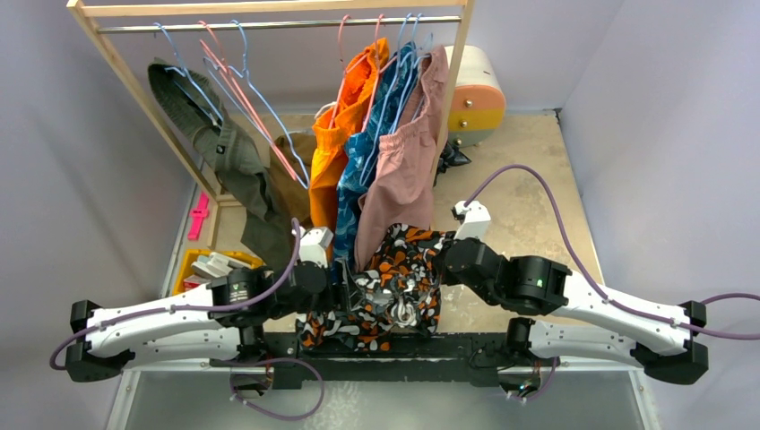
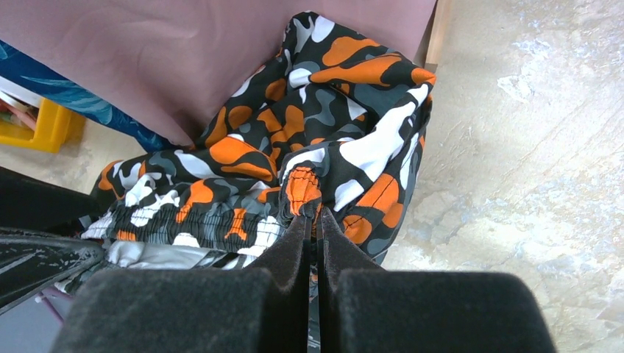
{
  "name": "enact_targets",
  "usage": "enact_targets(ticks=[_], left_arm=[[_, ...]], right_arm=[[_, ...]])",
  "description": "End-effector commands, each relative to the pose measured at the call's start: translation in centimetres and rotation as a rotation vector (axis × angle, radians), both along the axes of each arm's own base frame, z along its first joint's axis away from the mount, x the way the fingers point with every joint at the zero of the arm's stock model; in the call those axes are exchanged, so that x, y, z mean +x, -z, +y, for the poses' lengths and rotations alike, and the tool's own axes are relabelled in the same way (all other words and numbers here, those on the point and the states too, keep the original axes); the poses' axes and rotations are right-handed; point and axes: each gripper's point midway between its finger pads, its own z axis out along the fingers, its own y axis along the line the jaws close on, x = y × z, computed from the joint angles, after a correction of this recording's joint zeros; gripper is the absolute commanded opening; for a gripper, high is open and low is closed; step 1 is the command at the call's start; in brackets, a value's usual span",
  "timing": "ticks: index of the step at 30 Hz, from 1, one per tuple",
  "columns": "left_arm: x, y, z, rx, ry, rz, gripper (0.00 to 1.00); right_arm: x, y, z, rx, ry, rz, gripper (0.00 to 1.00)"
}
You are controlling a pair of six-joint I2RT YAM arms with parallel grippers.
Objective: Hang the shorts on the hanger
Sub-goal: Adjust the shorts at the center of the board.
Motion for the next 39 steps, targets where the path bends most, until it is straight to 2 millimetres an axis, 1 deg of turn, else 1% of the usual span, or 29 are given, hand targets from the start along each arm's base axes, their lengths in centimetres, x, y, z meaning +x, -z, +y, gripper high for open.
enact_targets(ticks=[1, 5, 9, 14, 20, 23, 25, 27, 29, 31, 32, 35, 39], left_arm=[[-0.6, -1.4, 0.0, -0.026, 0.061, -0.015, 0.68], [-1.0, -0.9, 0.7, 0.014, 0.077, -0.006, 0.69], [-1.1, -0.6, 0.9, 0.026, 0.083, -0.003, 0.66], [-1.2, 0.0, 0.7, 0.043, 0.096, 0.002, 0.58], [-1.3, 2.1, 0.9, 0.113, 0.111, 0.019, 0.49], [-1.2, 2.6, 1.1, 0.131, 0.109, 0.017, 0.41], [-1.1, 2.5, 1.0, 0.128, 0.106, 0.013, 0.37], [-1.0, 2.1, 1.0, 0.123, 0.105, 0.004, 0.29], [-0.8, 1.5, 1.1, 0.122, 0.101, -0.009, 0.18], [-0.4, 0.6, 1.4, 0.128, 0.085, -0.030, 0.02], [-0.1, 0.0, 1.6, 0.128, 0.073, -0.044, 0.00], [0.7, -2.5, 2.3, 0.125, 0.040, -0.095, 0.00], [2.0, -6.4, 3.6, 0.116, -0.014, -0.183, 0.00]], right_arm=[[0.4, -1.1, -0.4, 0.024, 0.037, -0.031, 0.00], [0.4, -1.1, -0.4, 0.025, 0.038, -0.031, 0.00], [0.4, -1.0, -0.5, 0.025, 0.040, -0.029, 0.00], [0.4, -1.1, -0.5, 0.027, 0.041, -0.029, 0.00], [0.5, -1.0, -0.4, 0.019, 0.040, -0.031, 0.00], [0.5, -1.0, -0.4, 0.019, 0.041, -0.031, 0.00], [0.5, -1.0, -0.5, 0.017, 0.042, -0.031, 0.00], [0.5, -0.9, -0.7, 0.012, 0.046, -0.031, 0.00], [0.5, -1.0, -1.0, 0.010, 0.056, -0.035, 0.00], [0.7, -2.6, -1.2, 0.040, 0.069, -0.055, 0.00], [0.8, -3.1, -1.3, 0.047, 0.075, -0.065, 0.00], [1.0, -4.9, -1.9, 0.068, 0.085, -0.099, 0.00], [1.3, -8.2, -2.6, 0.113, 0.090, -0.153, 0.00]])
